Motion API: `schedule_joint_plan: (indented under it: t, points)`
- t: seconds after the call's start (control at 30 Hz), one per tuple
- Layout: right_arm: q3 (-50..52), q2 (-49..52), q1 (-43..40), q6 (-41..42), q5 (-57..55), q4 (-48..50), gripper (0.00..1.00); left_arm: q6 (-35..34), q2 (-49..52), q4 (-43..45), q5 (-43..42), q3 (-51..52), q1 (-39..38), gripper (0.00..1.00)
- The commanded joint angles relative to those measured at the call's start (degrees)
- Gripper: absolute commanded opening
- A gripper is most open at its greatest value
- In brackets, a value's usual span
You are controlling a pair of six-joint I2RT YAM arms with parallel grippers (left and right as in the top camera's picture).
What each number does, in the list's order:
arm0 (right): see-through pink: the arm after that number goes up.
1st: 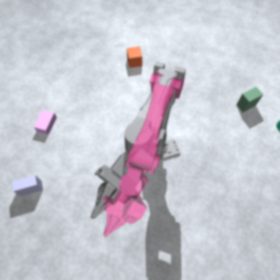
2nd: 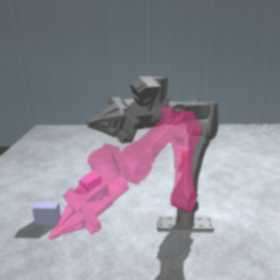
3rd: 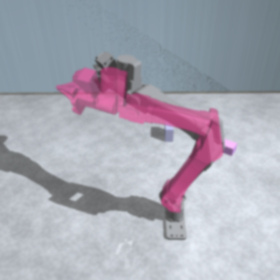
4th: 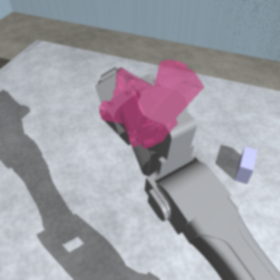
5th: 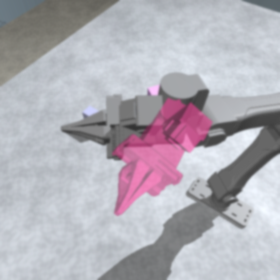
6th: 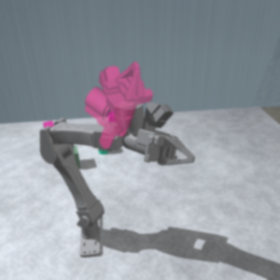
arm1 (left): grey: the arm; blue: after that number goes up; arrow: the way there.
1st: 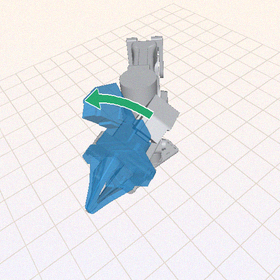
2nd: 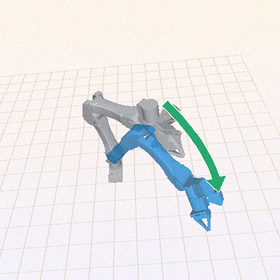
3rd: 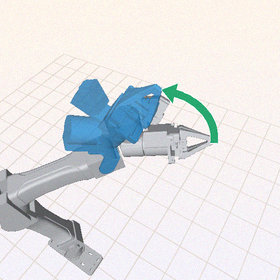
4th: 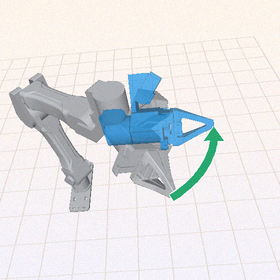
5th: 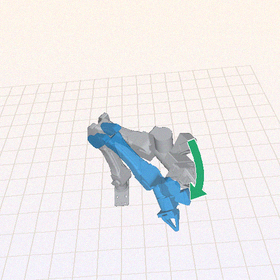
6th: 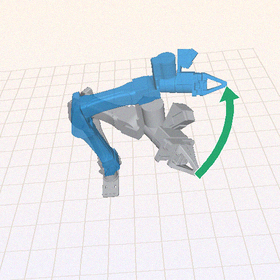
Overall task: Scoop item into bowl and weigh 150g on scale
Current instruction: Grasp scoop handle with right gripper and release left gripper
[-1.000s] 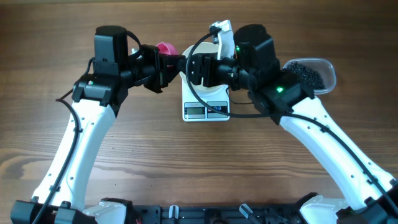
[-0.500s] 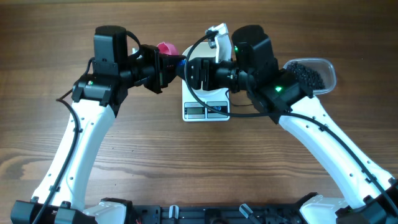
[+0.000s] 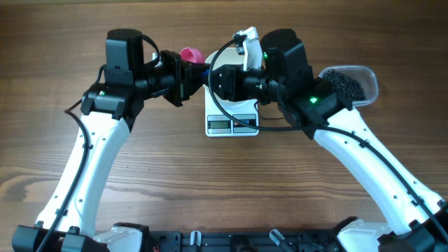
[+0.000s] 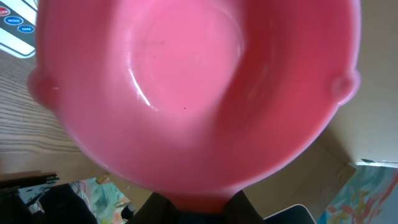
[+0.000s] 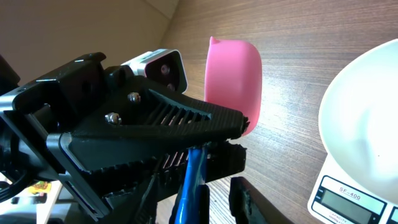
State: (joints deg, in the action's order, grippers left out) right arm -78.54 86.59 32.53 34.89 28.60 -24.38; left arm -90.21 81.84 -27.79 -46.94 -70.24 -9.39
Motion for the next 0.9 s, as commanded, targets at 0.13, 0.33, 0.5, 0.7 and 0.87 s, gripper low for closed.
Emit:
schedule_joint_plan:
  t: [0.13,0.33,0.5,0.7,0.87]
  points:
    - [-0.8,0.2,0.3,0.3,-2.2,0.4,0.4,1.2,-0.5,0.2,-3.7,-0.7,-0.2,0.06]
    - [-0.8,0.2,0.3,0.3,-2.2,0.6,0.33,1.2,-0.5,0.2,-4.2,-0.7,-0.2,0.06]
    - [-0.8,0.2,0.3,2.8,-2.2,0.8,0.22,1.1,-0.5,0.2,-5.1,-0.7,-1.1,0.06]
    - [-0.8,0.2,0.2,2.8,-3.5,0.7,0.1,1.1,-0.5,0.2,-4.4,-0.7,-1.1,0.06]
    - [-0.8,0.2,0.2,4.4,-4.3,-0.4,0.09,1.1,-0.5,0.2,-3.9,-0.7,-1.1,0.06]
